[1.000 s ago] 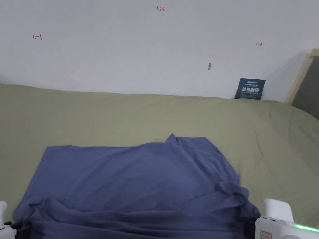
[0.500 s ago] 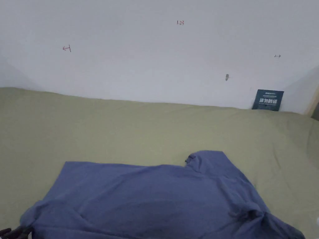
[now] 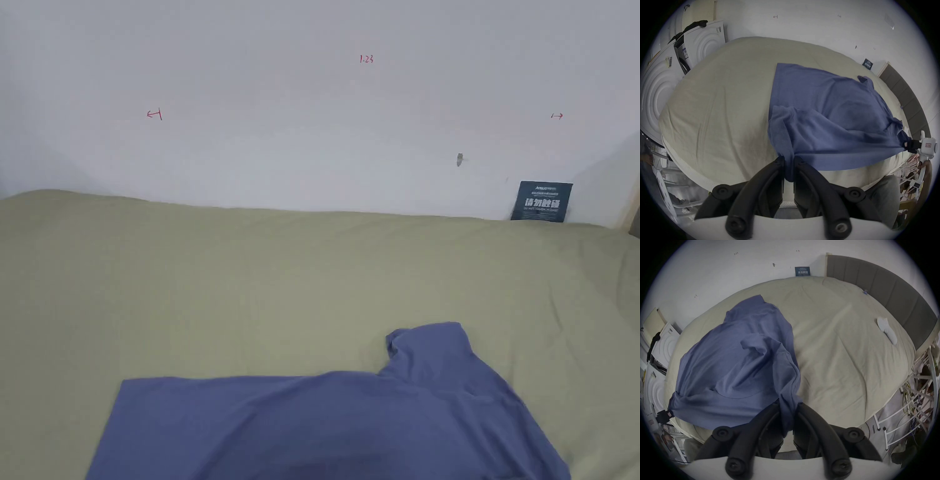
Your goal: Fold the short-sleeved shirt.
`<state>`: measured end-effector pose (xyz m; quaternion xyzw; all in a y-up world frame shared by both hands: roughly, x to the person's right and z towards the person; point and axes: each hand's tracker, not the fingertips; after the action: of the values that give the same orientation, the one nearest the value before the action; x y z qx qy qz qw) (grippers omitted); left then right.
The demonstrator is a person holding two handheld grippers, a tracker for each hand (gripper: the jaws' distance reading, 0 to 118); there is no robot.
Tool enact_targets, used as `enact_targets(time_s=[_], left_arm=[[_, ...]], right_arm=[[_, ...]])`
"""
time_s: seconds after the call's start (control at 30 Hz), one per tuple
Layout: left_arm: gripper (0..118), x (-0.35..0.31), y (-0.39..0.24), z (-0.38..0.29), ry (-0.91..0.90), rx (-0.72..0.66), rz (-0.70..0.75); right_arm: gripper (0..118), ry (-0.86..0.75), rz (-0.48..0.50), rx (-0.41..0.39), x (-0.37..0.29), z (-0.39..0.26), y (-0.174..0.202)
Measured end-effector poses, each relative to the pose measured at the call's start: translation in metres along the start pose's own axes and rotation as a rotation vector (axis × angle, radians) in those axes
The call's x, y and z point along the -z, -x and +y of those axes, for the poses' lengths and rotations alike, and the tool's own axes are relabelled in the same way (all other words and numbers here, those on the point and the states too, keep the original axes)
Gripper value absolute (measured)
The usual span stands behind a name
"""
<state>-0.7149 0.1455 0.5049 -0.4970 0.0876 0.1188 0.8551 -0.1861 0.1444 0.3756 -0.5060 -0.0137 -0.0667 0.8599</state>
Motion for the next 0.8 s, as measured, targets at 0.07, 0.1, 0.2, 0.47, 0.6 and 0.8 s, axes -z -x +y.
enact_targets(time_s=[0.07, 0.1, 0.2, 0.47, 0.6, 0.8], left_arm=[[10, 0.006, -0.004, -0.004, 0.036, 0.030, 0.008], [14, 0.009, -0.005, -0.005, 0.040, 0.034, 0.016], [66, -0.002, -0.006, -0.005, 0.033, 0.013, 0.058], [74, -0.103, -0.031, 0.018, -0.280, 0.030, 0.089], [68, -0.107, -0.073, 0.025, -0.440, 0.102, 0.124], [0, -0.088, -0.140, 0.006, -0.470, 0.215, 0.063]], right_arm=[[11, 0.012, 0.000, -0.004, 0.004, -0.004, 0.001], [12, 0.013, 0.007, -0.006, 0.005, -0.003, 0.000], [68, 0.028, 0.036, 0.023, -0.009, 0.006, -0.002], [81, -0.277, 0.014, -0.118, -0.113, 0.027, 0.033], [65, -0.398, 0.024, -0.224, -0.130, 0.016, 0.075], [2, -0.397, 0.024, -0.309, -0.116, -0.026, 0.139]])
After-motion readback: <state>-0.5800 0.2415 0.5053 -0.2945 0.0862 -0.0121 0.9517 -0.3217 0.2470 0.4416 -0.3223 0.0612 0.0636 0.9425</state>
